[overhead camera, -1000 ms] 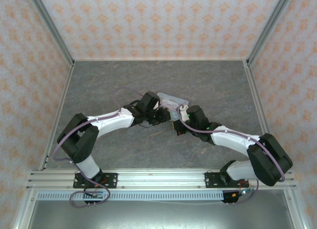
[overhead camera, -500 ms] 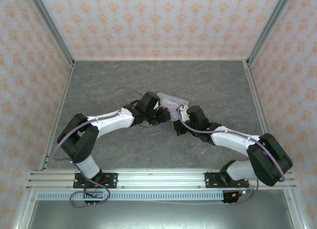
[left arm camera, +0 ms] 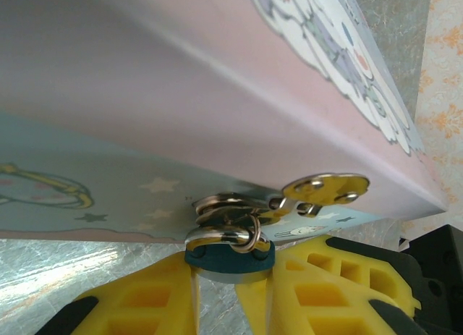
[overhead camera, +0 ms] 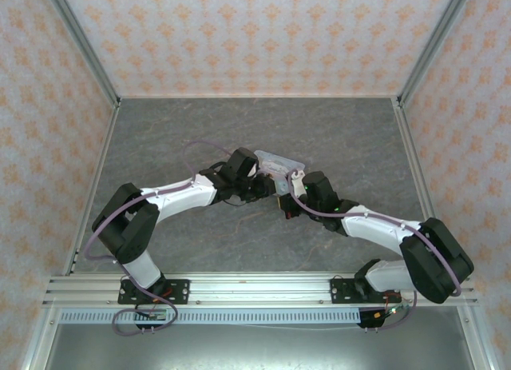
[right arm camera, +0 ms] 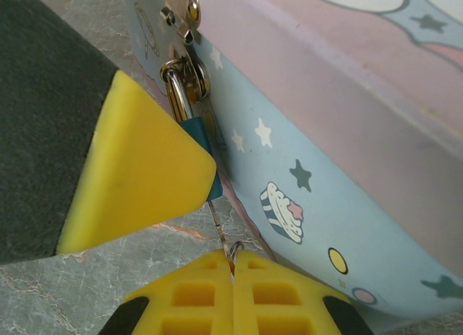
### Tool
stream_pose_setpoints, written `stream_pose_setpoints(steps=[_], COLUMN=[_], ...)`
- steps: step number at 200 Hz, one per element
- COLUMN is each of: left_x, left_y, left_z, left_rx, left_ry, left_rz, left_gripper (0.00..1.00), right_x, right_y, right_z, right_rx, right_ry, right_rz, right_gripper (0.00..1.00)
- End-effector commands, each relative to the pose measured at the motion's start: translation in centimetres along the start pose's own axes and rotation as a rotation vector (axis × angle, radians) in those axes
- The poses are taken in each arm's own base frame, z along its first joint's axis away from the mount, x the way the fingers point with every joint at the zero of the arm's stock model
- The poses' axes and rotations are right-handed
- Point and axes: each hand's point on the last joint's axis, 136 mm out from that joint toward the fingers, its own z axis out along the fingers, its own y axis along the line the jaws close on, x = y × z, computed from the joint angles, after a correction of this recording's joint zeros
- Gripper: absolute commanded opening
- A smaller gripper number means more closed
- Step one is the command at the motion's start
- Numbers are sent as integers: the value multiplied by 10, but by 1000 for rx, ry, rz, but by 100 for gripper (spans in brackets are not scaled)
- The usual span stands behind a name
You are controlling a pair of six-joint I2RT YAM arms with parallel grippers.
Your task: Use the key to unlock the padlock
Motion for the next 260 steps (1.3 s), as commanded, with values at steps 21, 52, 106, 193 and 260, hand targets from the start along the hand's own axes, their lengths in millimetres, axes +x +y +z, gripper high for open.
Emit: stream_pose_setpoints(steps=[21, 52, 106, 193, 260], left_x=[-7, -5, 0, 6, 6], left_y=[-25, -30, -40, -47, -29], left_z=[-13, -16, -24, -26, -5], left_rx=[58, 83, 122, 156, 134], left_ry=[-27, -22, 2, 38, 27], left_rz=[29, 21, 17, 13, -23], left_gripper=[25, 25, 25, 25, 25], right_x=[-18, -31, -46, -82, -41], right_y=[12, 15, 22, 31, 4], right_z=[-1, -4, -4, -9, 11], right_rx=[-51, -67, -106, -273, -200], right_ry=[-83, -155, -218, -275, -209], right_rz=[-1, -4, -48, -27, 113], right_gripper=[0, 0, 0, 0, 0])
